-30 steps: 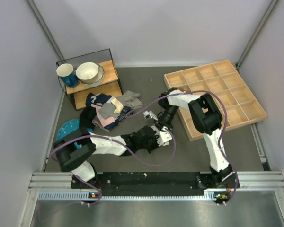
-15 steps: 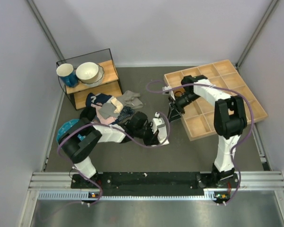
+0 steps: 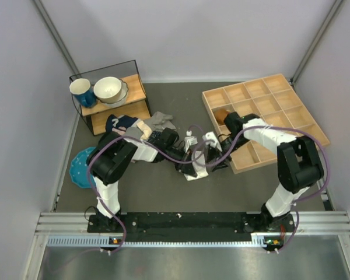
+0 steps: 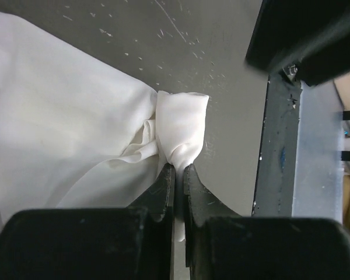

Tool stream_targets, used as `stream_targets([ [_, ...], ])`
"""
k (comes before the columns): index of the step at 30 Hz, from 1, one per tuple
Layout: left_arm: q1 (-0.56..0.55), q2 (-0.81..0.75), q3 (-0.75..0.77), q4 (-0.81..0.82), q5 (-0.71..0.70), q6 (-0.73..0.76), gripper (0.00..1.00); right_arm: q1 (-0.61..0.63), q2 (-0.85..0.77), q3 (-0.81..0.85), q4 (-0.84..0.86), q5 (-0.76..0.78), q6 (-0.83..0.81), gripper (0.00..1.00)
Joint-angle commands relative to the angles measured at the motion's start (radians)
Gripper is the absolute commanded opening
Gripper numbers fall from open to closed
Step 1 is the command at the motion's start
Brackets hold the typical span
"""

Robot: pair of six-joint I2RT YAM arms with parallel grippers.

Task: Roll the underwear
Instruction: Roll the underwear to the center of the board.

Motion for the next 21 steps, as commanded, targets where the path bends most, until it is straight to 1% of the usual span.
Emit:
stream_targets([
  [1, 0.023, 0.08, -0.014, -0.091, -0.11, -0.005, 0.07, 0.17, -0.121, -0.126, 0.358, 0.236, 0.066, 0.49],
  [3, 0.026, 0.082, -0.014, -0.08, -0.112, -0.019, 0.08, 0.242, -0.141, -0.173, 0.455, 0.362, 0.141, 0.5],
  [4, 0.031, 0.08, -0.016, -0.074, -0.115, -0.022, 0.09, 0.259, -0.14, -0.179, 0.497, 0.388, 0.149, 0.5],
  [8, 0.035, 0.071, -0.024, -0.049, -0.123, -0.042, 0.13, 0.327, -0.109, -0.199, 0.572, 0.497, 0.193, 0.5],
  [10, 0.037, 0.065, -0.027, -0.031, -0.123, -0.05, 0.16, 0.362, -0.08, -0.208, 0.604, 0.582, 0.211, 0.5],
  [12, 0.038, 0.059, -0.036, -0.015, -0.124, -0.064, 0.18, 0.379, -0.058, -0.214, 0.617, 0.634, 0.216, 0.47],
  [15, 0.046, 0.036, -0.053, 0.024, -0.141, -0.091, 0.24, 0.399, -0.046, -0.24, 0.617, 0.655, 0.2, 0.39],
  [16, 0.052, 0.03, -0.06, 0.035, -0.149, -0.113, 0.26, 0.402, -0.045, -0.249, 0.617, 0.658, 0.202, 0.34],
  [18, 0.058, 0.01, -0.082, 0.09, -0.153, -0.136, 0.29, 0.402, -0.041, -0.262, 0.614, 0.662, 0.215, 0.28],
  [19, 0.064, 0.003, -0.089, 0.106, -0.161, -0.16, 0.31, 0.402, -0.041, -0.263, 0.611, 0.663, 0.219, 0.21],
  [20, 0.066, -0.007, -0.108, 0.147, -0.167, -0.17, 0.34, 0.402, -0.035, -0.265, 0.606, 0.665, 0.223, 0.18],
  [21, 0.067, -0.041, -0.123, 0.173, -0.178, -0.179, 0.39, 0.401, -0.034, -0.262, 0.586, 0.66, 0.235, 0.14],
])
